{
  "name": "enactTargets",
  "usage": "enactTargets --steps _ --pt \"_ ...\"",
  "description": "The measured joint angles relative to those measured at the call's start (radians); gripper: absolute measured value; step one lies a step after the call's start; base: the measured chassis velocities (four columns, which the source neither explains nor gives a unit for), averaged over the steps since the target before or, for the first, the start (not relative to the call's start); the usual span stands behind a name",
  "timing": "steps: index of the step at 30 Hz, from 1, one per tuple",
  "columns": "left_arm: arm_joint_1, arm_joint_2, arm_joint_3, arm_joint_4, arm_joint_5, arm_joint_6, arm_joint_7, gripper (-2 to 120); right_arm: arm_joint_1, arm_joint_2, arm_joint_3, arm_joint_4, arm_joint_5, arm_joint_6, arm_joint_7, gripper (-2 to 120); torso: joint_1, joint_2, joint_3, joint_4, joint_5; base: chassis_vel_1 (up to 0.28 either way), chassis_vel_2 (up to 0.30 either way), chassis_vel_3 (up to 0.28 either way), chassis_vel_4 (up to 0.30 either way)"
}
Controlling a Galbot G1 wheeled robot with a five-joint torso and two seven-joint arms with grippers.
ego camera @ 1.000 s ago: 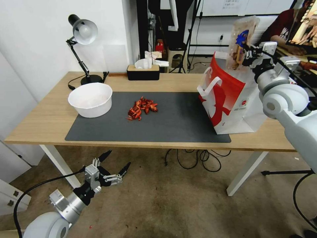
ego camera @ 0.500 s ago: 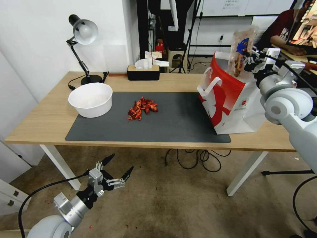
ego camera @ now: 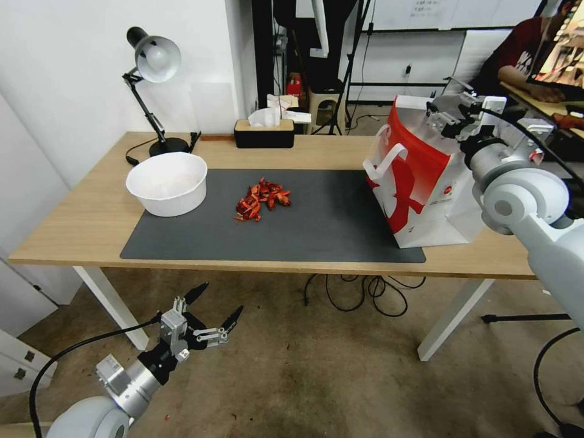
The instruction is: Close the disposable takeout box, then place it into the delivery bag.
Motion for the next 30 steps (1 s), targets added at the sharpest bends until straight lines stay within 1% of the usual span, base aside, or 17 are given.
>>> enactTargets --steps 1,3,6,7,9,10,12,13,15,16,17,19,20,22,23,27,30 --pt "0.0 0.0 0.0 0.0 0.0 0.0 0.0 100 0.0 0.0 0.0 0.0 0.0 0.0 0.0 88 0.0 0.0 0.0 0.0 0.0 0.0 0.0 0.0 0.0" --pt "-0.001 -0.001 -0.001 0.0 -0.001 0.0 0.0 100 -0.001 -0.003 0.001 0.008 -0.001 0.003 -0.018 96 0.0 0.0 0.0 0.0 0.0001 0.0 0.0 0.0 0.0" --pt "-0.002 -0.002 -0.003 0.001 -0.002 -0.001 0.0 100 -0.001 -0.005 0.003 0.02 -0.006 0.011 -0.039 100 0.0 0.0 0.0 0.0 0.0001 0.0 0.0 0.0 0.0" --pt "-0.001 -0.002 -0.008 0.003 0.002 -0.003 0.001 100 -0.002 -0.009 0.007 0.031 -0.011 0.03 -0.076 100 0.0 0.0 0.0 0.0 0.0 0.0 0.0 0.0 0.0" --pt "-0.001 -0.001 -0.017 0.004 0.013 -0.008 0.005 100 -0.024 -0.019 0.018 0.051 -0.025 0.117 -0.199 100 0.0 0.0 0.0 0.0003 -0.0004 0.0 0.0 0.0 0.0" --pt "-0.001 -0.001 -0.017 0.004 0.013 -0.008 0.005 100 -0.024 -0.019 0.018 0.051 -0.025 0.117 -0.199 100 0.0 0.0 0.0 0.0003 -0.0004 0.0 0.0 0.0 0.0" --pt "-0.003 0.004 -0.023 0.005 0.014 -0.01 -0.001 100 -0.11 -0.034 0.058 0.1 -0.045 0.212 -0.331 100 0.0 0.0 0.0 0.0002 0.0002 0.0 0.0 0.0 0.0" --pt "-0.003 0.004 -0.023 0.005 0.014 -0.01 -0.001 100 -0.11 -0.034 0.058 0.1 -0.045 0.212 -0.331 100 0.0 0.0 0.0 0.0002 0.0002 0.0 0.0 0.0 0.0" --pt "-0.006 0.01 -0.032 0.005 0.016 -0.016 -0.019 100 -0.247 -0.053 0.164 0.183 -0.06 0.263 -0.416 100 0.0 0.0 0.0 -0.0001 0.0002 0.0 0.0 0.0 0.0" --pt "-0.006 0.01 -0.032 0.005 0.016 -0.016 -0.019 100 -0.247 -0.053 0.164 0.183 -0.06 0.263 -0.416 100 0.0 0.0 0.0 -0.0001 0.0002 0.0 0.0 0.0 0.0" --pt "-0.005 0.012 -0.038 0.004 0.019 -0.02 -0.033 100 -0.345 -0.061 0.251 0.23 -0.075 0.291 -0.456 100 0.0 0.0 0.0 -0.0001 -0.0005 0.0 0.0 0.0 0.0" --pt "-0.001 0.013 -0.043 0.002 0.024 -0.025 -0.056 100 -0.509 -0.056 0.367 0.29 -0.088 0.323 -0.486 100 0.0 0.0 0.0 -0.0001 0.0001 0.0 0.0 0.0 0.0" --pt "-0.001 0.013 -0.043 0.002 0.024 -0.025 -0.056 100 -0.509 -0.056 0.367 0.29 -0.088 0.323 -0.486 100 0.0 0.0 0.0 -0.0001 0.0001 0.0 0.0 0.0 0.0" --pt "-0.001 0.011 -0.043 0.002 0.028 -0.029 -0.078 100 -0.632 -0.038 0.439 0.319 -0.113 0.351 -0.508 100 0.0 0.0 0.0 -0.0003 0.0002 0.0 0.0 0.0 0.0" --pt "-0.001 0.011 -0.043 0.002 0.028 -0.029 -0.078 100 -0.632 -0.038 0.439 0.319 -0.113 0.351 -0.508 100 0.0 0.0 0.0 -0.0003 0.0002 0.0 0.0 0.0 0.0" --pt "0.001 0.005 -0.042 0.004 0.039 -0.038 -0.112 100 -0.761 0.006 0.498 0.335 -0.167 0.396 -0.525 100 0.0 0.0 0.0 0.0003 0.0002 0.0 0.0 0.0 0.0" --pt "0.009 0.003 -0.042 0.004 0.074 -0.052 -0.178 100 -0.931 0.087 0.568 0.349 -0.273 0.448 -0.525 100 0.0 0.0 0.0 0.0003 0.0002 0.0 0.0 0.0 0.0"
